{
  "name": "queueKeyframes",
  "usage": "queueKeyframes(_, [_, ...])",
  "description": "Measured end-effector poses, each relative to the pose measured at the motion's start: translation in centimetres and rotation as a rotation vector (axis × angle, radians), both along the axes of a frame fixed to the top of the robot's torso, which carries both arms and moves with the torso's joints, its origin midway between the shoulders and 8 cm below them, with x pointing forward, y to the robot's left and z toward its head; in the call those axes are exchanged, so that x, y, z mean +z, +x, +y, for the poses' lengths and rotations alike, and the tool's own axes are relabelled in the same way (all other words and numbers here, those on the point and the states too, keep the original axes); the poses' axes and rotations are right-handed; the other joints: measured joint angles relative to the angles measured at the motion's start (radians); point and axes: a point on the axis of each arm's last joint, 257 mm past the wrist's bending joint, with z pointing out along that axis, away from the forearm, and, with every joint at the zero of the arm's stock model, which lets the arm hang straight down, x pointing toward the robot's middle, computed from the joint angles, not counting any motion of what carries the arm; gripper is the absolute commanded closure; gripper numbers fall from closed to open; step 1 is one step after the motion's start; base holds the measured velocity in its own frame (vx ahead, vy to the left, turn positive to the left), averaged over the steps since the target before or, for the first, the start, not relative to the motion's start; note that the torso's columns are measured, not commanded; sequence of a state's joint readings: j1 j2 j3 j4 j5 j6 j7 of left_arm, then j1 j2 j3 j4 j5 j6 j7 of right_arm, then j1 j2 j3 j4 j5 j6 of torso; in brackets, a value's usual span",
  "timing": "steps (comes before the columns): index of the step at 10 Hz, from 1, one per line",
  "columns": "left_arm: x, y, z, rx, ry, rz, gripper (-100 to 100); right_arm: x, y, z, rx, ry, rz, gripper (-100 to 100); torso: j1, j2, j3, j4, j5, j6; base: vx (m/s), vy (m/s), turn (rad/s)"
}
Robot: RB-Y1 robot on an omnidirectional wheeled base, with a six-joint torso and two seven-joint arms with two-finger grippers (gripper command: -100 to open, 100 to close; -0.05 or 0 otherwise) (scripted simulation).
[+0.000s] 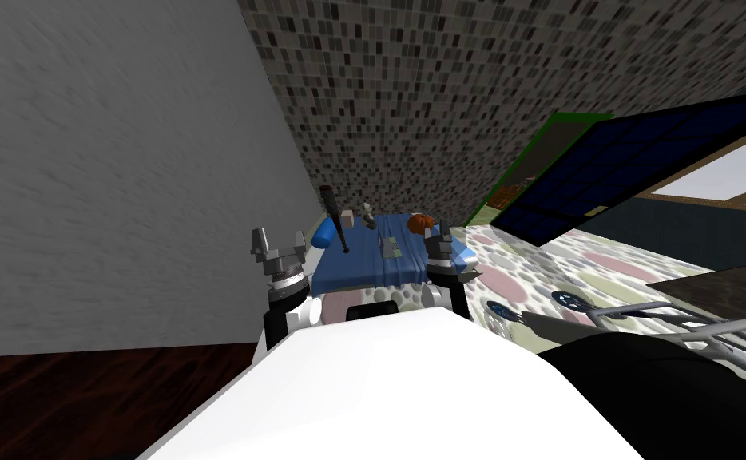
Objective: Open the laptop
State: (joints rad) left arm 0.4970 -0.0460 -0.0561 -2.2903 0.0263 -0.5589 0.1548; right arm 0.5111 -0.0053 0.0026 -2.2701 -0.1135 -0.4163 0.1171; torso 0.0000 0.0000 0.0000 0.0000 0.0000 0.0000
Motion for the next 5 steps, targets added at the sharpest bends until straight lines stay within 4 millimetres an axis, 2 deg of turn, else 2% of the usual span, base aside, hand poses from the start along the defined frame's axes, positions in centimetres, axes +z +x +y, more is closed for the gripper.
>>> queueKeyframes(2, [0.00,0.00,0.00,0.000,0.000,0.000,0,0.00,0.00,0.00,0.000,0.000,0.000,0,0.000,0.104,-0.209,0.105,0.000,0.000,0.000,0.000,0.000])
queueKeyframes(5, [0.01,-0.01,0.00,0.000,0.000,0.000,0,0.01,0.00,0.00,0.000,0.000,0.000,0,0.000,0.322,-0.644,0.322,0.000,0.000,0.000,0.000,0.000])
